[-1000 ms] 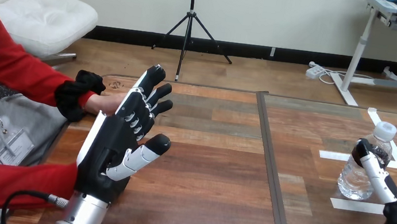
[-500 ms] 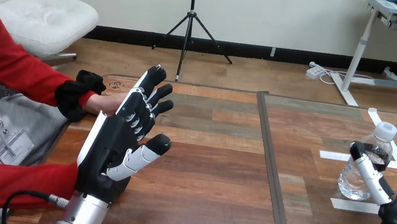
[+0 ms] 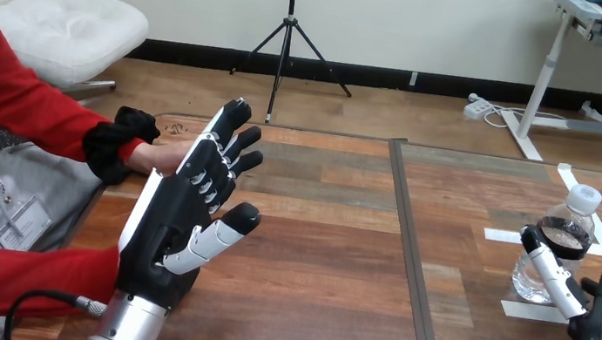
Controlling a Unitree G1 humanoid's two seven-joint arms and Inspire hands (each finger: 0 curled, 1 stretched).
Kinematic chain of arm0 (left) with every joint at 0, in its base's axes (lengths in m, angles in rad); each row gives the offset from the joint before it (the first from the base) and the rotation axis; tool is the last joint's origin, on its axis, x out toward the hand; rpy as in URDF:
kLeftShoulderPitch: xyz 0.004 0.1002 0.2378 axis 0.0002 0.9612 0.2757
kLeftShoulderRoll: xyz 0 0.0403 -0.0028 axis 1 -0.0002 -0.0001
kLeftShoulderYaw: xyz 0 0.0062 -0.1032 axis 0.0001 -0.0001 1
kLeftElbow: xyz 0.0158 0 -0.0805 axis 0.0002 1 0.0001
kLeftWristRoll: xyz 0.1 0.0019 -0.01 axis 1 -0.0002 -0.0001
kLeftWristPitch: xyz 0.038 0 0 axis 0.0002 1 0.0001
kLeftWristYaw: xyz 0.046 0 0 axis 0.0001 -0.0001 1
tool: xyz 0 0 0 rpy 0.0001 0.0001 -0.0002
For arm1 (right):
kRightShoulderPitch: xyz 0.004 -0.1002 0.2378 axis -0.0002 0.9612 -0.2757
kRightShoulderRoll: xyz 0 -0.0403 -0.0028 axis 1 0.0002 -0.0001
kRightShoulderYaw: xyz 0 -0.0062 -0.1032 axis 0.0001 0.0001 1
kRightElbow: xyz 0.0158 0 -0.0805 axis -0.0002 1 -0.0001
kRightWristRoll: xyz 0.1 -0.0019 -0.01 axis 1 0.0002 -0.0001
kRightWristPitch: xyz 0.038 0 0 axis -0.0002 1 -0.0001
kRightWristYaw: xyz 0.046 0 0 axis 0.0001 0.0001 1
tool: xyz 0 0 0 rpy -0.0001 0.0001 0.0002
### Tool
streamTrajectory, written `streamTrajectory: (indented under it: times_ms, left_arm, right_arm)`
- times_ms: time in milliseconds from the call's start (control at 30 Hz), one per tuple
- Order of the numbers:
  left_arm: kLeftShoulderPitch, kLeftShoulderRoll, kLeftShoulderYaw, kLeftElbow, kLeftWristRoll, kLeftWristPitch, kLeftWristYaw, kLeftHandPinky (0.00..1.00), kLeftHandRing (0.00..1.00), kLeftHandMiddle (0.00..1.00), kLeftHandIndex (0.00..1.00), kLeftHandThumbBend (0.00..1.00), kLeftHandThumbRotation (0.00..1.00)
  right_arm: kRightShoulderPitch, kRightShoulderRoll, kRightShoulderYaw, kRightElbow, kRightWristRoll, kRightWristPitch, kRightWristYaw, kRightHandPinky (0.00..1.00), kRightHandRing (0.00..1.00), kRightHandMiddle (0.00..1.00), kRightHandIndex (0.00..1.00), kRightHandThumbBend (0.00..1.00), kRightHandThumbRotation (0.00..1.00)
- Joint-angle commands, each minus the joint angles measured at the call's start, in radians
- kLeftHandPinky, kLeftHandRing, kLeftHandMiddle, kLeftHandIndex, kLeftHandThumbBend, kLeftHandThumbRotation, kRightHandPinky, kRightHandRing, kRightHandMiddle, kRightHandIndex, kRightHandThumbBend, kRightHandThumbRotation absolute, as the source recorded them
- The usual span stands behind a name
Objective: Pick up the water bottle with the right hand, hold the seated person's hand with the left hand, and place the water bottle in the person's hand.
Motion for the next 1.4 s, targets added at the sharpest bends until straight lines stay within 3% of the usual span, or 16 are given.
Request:
streamTrajectory:
  times_ms: [0,167,333,667,1033,1367]
  left_arm:
    - [-0.047,-0.008,-0.008,-0.05,0.007,-0.011,0.003,0.88,0.94,0.97,0.95,1.0,0.62]
    - [-0.046,-0.012,-0.01,-0.051,0.006,-0.011,0.001,0.88,0.94,0.97,0.95,1.0,0.62]
    - [-0.043,-0.015,-0.011,-0.056,0.008,-0.012,0.002,0.88,0.93,0.97,0.95,1.0,0.61]
    - [-0.038,-0.024,-0.018,-0.064,0.002,-0.006,-0.008,0.88,0.93,0.97,0.95,1.0,0.61]
    - [-0.028,-0.032,-0.024,-0.081,0.006,-0.002,-0.006,0.88,0.93,0.96,0.94,1.0,0.6]
    - [-0.021,-0.034,-0.03,-0.085,-0.003,-0.002,-0.015,0.88,0.93,0.96,0.94,1.0,0.6]
  right_arm:
    - [-0.101,-0.005,0.017,-0.002,0.004,-0.004,-0.002,0.85,0.97,0.99,1.0,1.0,0.65]
    - [-0.105,-0.001,0.025,0.003,0.002,0.013,-0.004,0.85,0.96,0.98,1.0,1.0,0.64]
    - [-0.107,0.001,0.033,0.005,0.0,0.032,-0.009,0.77,0.91,0.95,1.0,1.0,0.65]
    - [-0.122,0.01,0.04,0.028,0.006,0.073,-0.007,0.72,0.9,0.94,1.0,1.0,0.64]
    - [-0.133,0.013,0.046,0.048,0.011,0.09,-0.01,0.85,0.97,0.99,1.0,1.0,0.63]
    - [-0.142,0.01,0.048,0.059,0.01,0.102,0.001,0.87,0.98,1.0,1.0,1.0,0.62]
